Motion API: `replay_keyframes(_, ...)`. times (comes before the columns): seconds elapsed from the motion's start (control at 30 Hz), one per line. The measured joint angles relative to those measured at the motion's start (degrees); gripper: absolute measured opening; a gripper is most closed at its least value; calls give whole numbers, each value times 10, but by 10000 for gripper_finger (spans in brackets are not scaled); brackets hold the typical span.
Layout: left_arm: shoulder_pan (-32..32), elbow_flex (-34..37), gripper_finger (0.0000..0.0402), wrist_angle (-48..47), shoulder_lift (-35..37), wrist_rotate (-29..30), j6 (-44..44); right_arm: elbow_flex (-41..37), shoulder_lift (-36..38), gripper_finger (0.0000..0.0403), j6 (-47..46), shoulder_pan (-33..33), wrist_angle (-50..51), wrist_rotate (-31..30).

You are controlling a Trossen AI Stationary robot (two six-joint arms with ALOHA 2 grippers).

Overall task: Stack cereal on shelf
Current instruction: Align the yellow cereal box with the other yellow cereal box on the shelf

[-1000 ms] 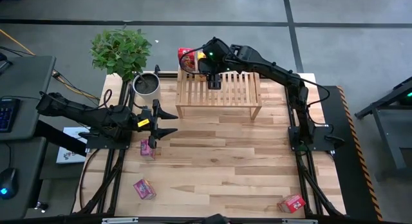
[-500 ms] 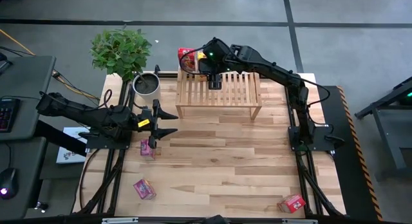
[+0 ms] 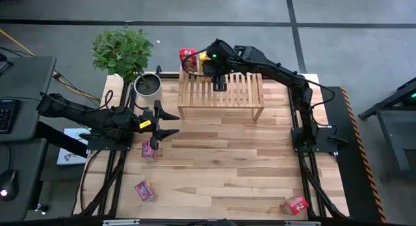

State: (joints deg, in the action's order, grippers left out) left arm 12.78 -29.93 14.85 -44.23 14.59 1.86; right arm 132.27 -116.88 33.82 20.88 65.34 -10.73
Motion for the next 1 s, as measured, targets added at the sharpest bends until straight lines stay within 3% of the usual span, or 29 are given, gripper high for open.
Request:
replay_keyframes(0.47, 0, 0, 218, 0, 0, 13, 0, 0, 5, 200, -19, 0, -20, 35)
replay_keyframes(1.0, 0, 0, 218, -1, 0, 12, 1, 1, 1, 200, -55, 1, -40, 22)
